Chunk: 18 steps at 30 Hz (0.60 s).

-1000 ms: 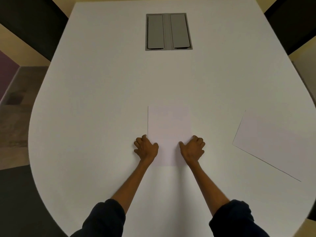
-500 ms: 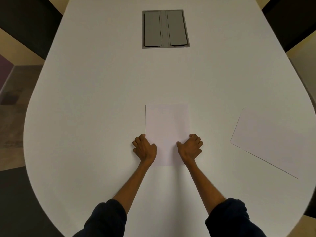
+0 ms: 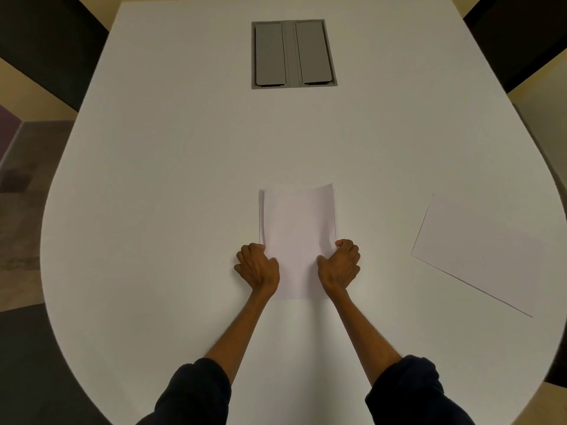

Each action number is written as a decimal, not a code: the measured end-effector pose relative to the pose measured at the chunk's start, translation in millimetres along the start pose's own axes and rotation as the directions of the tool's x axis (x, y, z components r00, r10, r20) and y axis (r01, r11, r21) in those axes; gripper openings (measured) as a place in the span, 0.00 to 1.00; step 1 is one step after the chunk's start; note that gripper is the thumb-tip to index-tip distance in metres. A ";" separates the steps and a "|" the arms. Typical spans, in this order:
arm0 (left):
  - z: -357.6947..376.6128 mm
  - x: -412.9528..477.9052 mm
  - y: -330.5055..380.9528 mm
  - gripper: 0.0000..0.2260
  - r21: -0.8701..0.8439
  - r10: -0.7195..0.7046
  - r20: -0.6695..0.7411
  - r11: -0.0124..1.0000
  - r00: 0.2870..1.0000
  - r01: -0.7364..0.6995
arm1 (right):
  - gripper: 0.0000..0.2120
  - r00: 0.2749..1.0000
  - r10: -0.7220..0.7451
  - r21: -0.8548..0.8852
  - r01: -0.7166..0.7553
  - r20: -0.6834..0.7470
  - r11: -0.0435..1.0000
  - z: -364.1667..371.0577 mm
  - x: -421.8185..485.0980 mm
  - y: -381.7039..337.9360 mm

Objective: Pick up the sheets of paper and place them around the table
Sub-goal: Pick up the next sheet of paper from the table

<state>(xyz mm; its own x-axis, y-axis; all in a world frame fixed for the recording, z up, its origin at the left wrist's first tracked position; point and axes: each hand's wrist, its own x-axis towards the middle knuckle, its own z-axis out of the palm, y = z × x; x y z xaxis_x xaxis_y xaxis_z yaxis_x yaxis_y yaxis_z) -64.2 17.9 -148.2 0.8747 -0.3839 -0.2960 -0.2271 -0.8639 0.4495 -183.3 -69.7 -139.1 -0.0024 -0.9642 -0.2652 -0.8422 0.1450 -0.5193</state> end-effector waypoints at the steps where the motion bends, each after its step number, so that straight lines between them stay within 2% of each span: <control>1: 0.5 0.4 0.2 0.15 -0.014 -0.013 -0.003 1.000 1.000 0.013 | 0.23 1.000 -0.005 0.014 0.005 -0.004 1.000 0.1 1.0 0.5; 6: 0.9 4.0 -5.1 0.14 -0.046 -0.047 0.006 0.998 0.999 0.047 | 0.13 0.999 0.039 0.147 -0.039 0.002 0.988 -0.2 6.6 5.1; 14: -5.5 3.1 -5.0 0.16 -0.272 -0.063 0.081 0.959 0.995 0.083 | 0.04 0.991 0.103 0.239 -0.080 -0.084 0.968 2.7 6.4 1.5; 18: -14.2 4.6 -5.1 0.18 -0.358 -0.060 0.103 0.929 0.993 0.094 | 0.04 0.978 0.207 0.405 -0.188 -0.003 0.895 -5.3 9.8 -1.8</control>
<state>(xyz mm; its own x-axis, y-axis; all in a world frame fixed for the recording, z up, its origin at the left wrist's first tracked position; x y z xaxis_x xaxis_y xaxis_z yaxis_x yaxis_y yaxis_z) -52.9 25.2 -139.9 0.8380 -0.3625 -0.4078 0.0241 -0.7220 0.6915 -184.7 -80.6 -136.4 -0.1779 -0.9139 -0.3648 -0.5346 0.4010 -0.7439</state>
